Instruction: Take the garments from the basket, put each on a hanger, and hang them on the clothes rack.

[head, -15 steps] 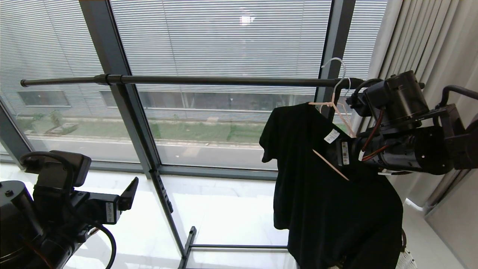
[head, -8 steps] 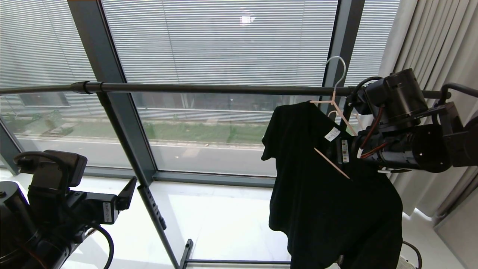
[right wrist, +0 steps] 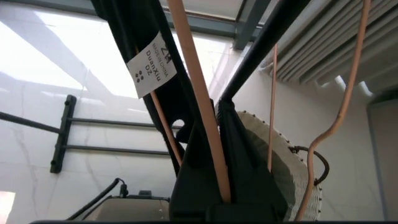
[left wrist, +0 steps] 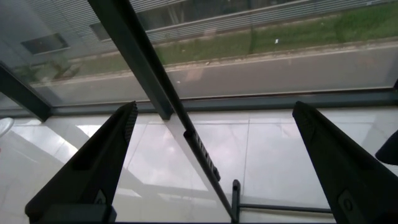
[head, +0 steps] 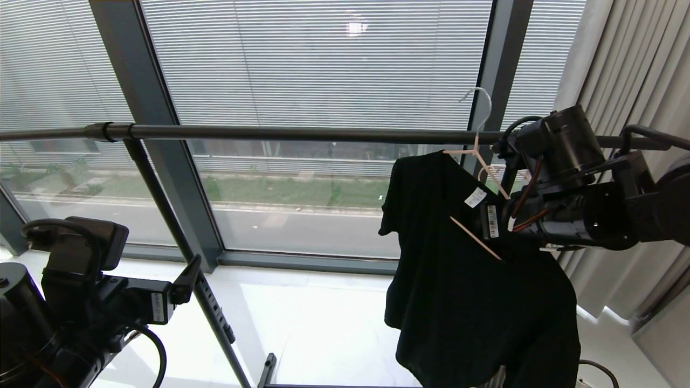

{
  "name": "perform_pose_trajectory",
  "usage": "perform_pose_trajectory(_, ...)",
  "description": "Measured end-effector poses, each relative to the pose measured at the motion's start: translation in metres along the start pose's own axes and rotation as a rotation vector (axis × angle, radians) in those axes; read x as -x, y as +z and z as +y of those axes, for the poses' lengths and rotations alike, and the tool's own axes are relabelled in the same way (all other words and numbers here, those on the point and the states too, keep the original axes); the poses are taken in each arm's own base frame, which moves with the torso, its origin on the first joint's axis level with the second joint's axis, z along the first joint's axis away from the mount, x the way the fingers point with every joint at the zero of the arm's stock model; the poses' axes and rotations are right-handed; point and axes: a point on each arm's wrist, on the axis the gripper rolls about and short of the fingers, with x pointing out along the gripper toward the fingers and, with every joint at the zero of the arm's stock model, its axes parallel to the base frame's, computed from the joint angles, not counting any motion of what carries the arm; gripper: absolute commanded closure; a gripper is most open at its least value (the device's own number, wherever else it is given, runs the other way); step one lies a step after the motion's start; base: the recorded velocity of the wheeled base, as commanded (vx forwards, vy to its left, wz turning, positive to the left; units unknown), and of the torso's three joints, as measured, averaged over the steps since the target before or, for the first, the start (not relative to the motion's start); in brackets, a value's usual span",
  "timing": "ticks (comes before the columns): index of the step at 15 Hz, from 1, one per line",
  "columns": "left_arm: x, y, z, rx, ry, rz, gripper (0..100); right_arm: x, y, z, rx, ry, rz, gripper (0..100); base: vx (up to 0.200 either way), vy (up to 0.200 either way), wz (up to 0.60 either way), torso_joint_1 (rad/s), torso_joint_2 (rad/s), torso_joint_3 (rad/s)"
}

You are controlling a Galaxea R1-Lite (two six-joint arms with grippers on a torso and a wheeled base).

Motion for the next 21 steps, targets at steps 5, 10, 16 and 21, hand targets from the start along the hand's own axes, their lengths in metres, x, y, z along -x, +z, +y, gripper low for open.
perform_pose_trajectory(5, 0.000, 0.003, 0.001, 0.007, 0.009, -0.012, 0, -0.032, 0.007, 0.001, -0.017, -0.047, 0.018, 100, 0.000, 0.000, 0.00, 0.000, 0.00, 0.000)
perform_pose_trajectory(10, 0.001, 0.007, 0.003, 0.018, 0.014, -0.031, 0, -0.048, 0.002, 0.003, -0.013, -0.067, 0.048, 100, 0.000, 0.000, 0.00, 0.000, 0.00, 0.000)
perform_pose_trajectory(16, 0.003, 0.009, 0.004, 0.024, 0.030, -0.039, 0, -0.060, -0.011, 0.005, 0.003, -0.085, 0.096, 100, 0.000, 0.000, 0.00, 0.000, 0.00, 0.000)
perform_pose_trajectory(21, 0.003, 0.011, 0.005, 0.029, 0.032, -0.048, 0, -0.064, -0.015, 0.006, 0.003, -0.090, 0.110, 100, 0.000, 0.000, 0.00, 0.000, 0.00, 0.000)
